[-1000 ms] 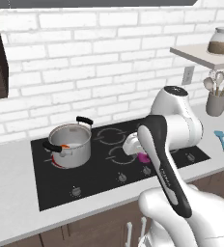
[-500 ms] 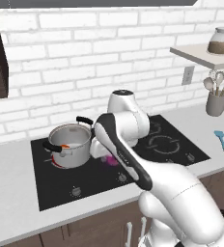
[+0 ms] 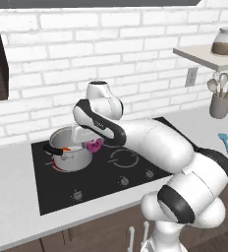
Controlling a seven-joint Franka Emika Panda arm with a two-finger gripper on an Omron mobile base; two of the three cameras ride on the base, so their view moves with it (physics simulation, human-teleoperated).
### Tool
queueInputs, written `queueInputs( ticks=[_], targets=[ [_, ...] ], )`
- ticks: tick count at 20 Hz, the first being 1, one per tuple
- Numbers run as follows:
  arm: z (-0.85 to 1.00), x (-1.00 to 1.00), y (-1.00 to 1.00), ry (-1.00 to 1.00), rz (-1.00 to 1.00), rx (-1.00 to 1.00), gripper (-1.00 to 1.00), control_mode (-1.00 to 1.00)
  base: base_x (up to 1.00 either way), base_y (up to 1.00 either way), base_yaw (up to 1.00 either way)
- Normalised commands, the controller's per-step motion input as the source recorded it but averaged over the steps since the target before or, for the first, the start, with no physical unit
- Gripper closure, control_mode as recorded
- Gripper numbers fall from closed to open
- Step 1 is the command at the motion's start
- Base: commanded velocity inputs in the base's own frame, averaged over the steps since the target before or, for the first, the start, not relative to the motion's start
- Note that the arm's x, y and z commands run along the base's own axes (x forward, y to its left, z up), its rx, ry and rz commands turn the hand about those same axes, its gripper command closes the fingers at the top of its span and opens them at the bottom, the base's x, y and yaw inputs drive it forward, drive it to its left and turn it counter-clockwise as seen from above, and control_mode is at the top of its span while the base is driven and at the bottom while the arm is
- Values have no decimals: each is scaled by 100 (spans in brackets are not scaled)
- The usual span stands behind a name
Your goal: Put the squash and onion in the pot. Retrieve the spatula and lightly stir the vegetables in the pot.
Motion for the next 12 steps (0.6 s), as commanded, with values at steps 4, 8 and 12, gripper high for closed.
queueInputs(
  ticks=[4, 8, 12],
  targets=[
    [-1, 91, 16, 7, -6, 0, 100, -100, 0, 0, 0],
    [-7, 74, 24, 4, -7, 0, 100, -100, 0, 0, 0],
    [-18, 65, 37, 3, -5, 0, 100, -100, 0, 0, 0]
  ],
)
